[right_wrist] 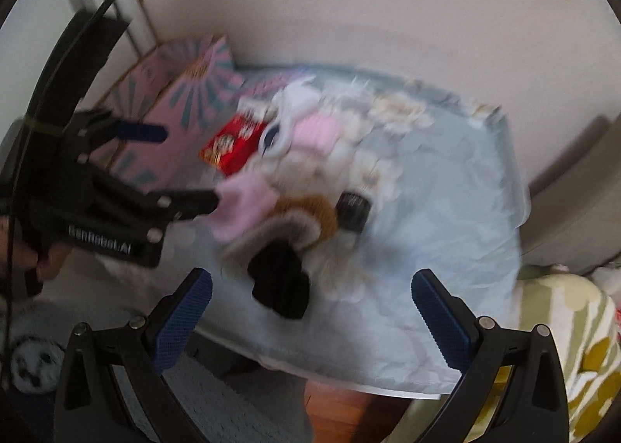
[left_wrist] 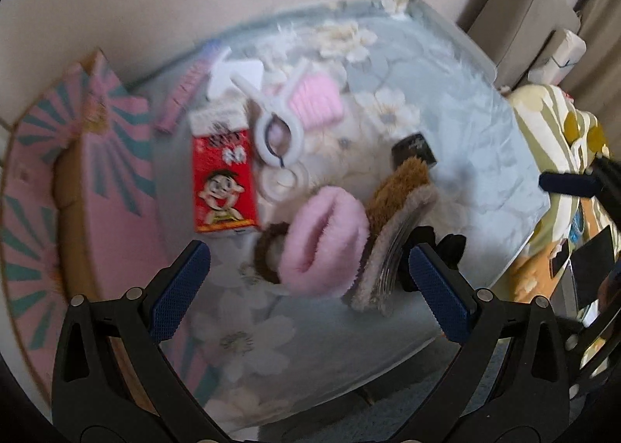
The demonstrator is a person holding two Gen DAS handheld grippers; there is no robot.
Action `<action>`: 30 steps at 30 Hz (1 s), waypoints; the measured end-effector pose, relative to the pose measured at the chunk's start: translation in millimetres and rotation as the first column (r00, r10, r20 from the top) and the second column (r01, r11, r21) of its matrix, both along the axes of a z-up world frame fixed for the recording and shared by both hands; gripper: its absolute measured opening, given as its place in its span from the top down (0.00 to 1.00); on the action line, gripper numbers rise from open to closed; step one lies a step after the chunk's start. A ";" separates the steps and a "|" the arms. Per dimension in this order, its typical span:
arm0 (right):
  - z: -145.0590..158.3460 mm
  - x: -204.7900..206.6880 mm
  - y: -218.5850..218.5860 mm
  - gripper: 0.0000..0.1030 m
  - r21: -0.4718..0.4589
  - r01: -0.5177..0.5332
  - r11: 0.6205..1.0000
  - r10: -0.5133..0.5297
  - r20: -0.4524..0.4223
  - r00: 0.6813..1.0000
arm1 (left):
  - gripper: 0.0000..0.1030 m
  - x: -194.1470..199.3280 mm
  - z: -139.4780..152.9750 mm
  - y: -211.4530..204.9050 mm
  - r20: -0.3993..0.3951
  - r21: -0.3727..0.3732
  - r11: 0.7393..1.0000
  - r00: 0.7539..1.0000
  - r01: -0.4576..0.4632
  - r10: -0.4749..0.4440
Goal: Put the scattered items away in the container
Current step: 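Grasp the pink fluffy hair tie with left tool while right tool grasps black sock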
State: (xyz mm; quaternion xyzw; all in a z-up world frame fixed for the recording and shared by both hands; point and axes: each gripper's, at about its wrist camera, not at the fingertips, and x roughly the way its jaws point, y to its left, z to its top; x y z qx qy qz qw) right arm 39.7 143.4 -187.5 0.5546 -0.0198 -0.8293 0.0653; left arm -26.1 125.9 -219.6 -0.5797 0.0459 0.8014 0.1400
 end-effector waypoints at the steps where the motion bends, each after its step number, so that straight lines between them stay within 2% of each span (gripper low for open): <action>1: -4.7 1.3 0.9 0.01 -0.012 -0.003 1.000 0.003 0.009 1.000 | 0.01 -2.6 -7.7 1.6 0.017 -0.001 1.000 1.000 -0.004 0.004; 6: -39.7 0.2 3.9 0.01 -0.038 -0.032 0.999 0.034 0.047 0.998 | 0.01 -11.7 -39.0 8.3 0.073 -0.016 1.000 0.997 -0.023 0.024; 9: -55.1 -1.2 2.6 0.01 -0.045 -0.062 0.997 0.065 0.052 0.997 | 0.01 -12.3 -46.4 8.7 0.080 0.000 0.999 0.996 -0.041 0.040; 14: -71.6 -9.3 2.4 0.09 -0.076 -0.098 0.992 0.102 0.046 0.994 | 0.01 -14.0 -47.6 -1.3 0.092 0.053 0.994 0.992 -0.096 0.091; 16: -74.8 -12.3 3.8 0.16 -0.087 -0.108 0.990 0.112 0.040 0.993 | 0.02 -13.2 -46.5 -2.5 0.092 0.060 0.993 0.991 -0.105 0.099; 17: -75.5 -14.0 4.6 0.18 -0.096 -0.112 0.989 0.116 0.038 0.992 | 0.05 -12.6 -45.9 -3.4 0.092 0.065 0.992 0.991 -0.108 0.102; 19: -77.2 -17.9 4.6 0.32 -0.108 -0.122 0.987 0.126 0.035 0.991 | 0.10 -10.9 -44.0 -4.7 0.095 0.086 0.990 0.990 -0.110 0.102; 21: -78.8 -19.9 3.0 0.38 -0.116 -0.134 0.984 0.139 0.036 0.990 | 0.16 -10.0 -43.8 -6.7 0.099 0.102 0.988 0.990 -0.113 0.103; 24: -81.1 -24.1 0.8 0.46 -0.122 -0.150 0.981 0.156 0.036 0.987 | 0.31 -6.6 -41.5 -6.0 0.098 0.124 0.986 0.990 -0.110 0.098; 26: -81.9 -26.4 -0.2 0.53 -0.127 -0.158 0.979 0.164 0.037 0.986 | 0.47 -5.3 -39.6 -5.2 0.095 0.138 0.985 0.991 -0.105 0.093; 27: -82.3 -28.1 -0.5 0.60 -0.132 -0.162 0.978 0.168 0.038 0.985 | 0.52 -5.0 -39.1 -4.8 0.095 0.143 0.984 0.991 -0.103 0.090; 28: -82.7 -29.9 -0.3 0.67 -0.139 -0.164 0.977 0.171 0.040 0.985 | 0.62 -4.4 -38.6 -4.1 0.093 0.142 0.984 0.991 -0.105 0.092; 29: -82.8 -30.6 0.1 0.69 -0.144 -0.164 0.976 0.171 0.041 0.984 | 0.72 -5.0 -37.6 -4.0 0.090 0.141 0.984 0.991 -0.108 0.096; 30: -83.0 -32.4 0.7 0.73 -0.155 -0.164 0.974 0.173 0.043 0.984 | 0.75 -4.3 -36.9 -4.7 0.089 0.142 0.984 0.991 -0.110 0.098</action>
